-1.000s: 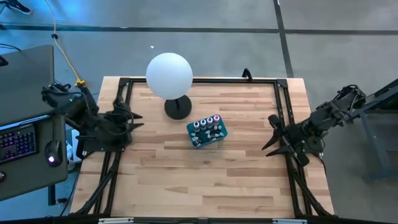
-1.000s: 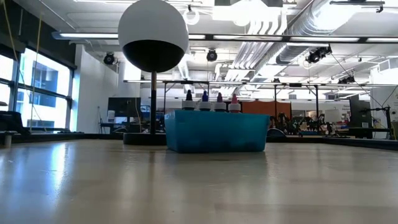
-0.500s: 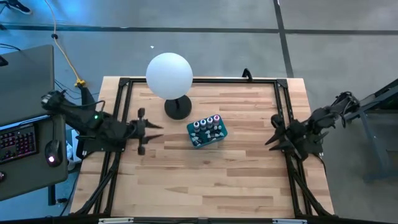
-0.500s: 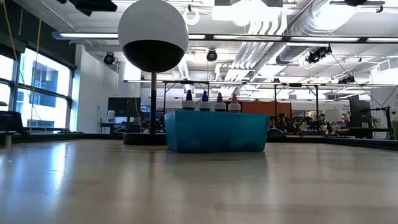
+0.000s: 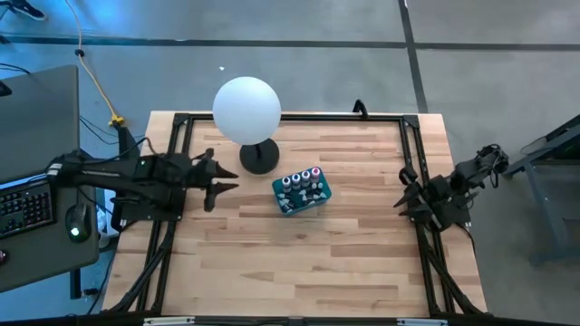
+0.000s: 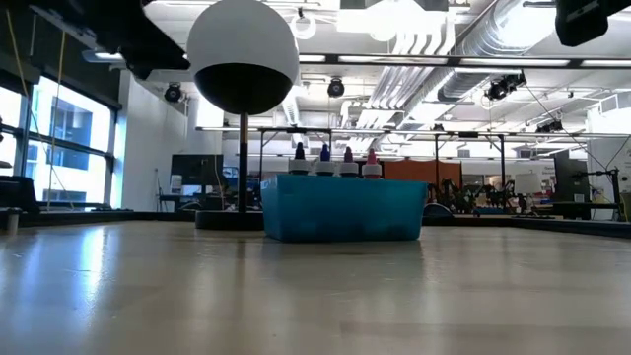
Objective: Pick & Place food coloring
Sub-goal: Return to Home Position
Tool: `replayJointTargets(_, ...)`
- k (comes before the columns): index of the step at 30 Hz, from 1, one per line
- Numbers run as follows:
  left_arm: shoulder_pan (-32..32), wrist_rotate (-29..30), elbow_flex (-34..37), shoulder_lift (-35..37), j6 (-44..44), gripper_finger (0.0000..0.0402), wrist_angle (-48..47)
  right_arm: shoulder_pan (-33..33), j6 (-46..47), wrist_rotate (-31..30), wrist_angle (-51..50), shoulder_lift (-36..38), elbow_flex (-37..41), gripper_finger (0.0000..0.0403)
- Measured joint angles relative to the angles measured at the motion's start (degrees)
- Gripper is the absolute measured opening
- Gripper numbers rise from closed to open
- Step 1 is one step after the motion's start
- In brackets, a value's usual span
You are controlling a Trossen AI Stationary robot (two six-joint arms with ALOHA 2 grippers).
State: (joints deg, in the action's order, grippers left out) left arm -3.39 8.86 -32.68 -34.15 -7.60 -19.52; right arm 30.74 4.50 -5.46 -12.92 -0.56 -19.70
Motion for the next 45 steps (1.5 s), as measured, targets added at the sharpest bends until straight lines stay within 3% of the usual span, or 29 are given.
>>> replayJointTargets(8,-13.5,12.8,8.9,12.4,-1.4,0.0127,0.0,0.0,-1.3,-0.5,-0.4,0.1,0.0,0.0103)
replayJointTargets(13,-17.5,18.5,14.5,20.0,2.9,0.0127,2.8,0.0,-2.2,-0.4,-2.4,0.3,0.0,0.0103)
replayJointTargets(19,-17.6,18.7,23.3,27.4,10.6,0.0127,15.4,0.0,-2.5,-0.4,-2.7,0.3,0.0,0.0103)
replayJointTargets(25,-17.6,18.2,29.2,33.2,11.7,0.0127,17.1,0.0,-2.2,-0.9,-2.7,0.3,0.0,0.0103)
replayJointTargets(34,-17.6,14.7,30.4,33.8,18.3,0.0127,20.6,0.0,-3.1,-2.9,-0.2,0.3,1.9,0.0103)
replayJointTargets(45,-17.6,13.0,30.3,33.2,16.2,0.0127,19.2,0.0,-2.4,-2.8,8.7,0.3,11.6,0.0103)
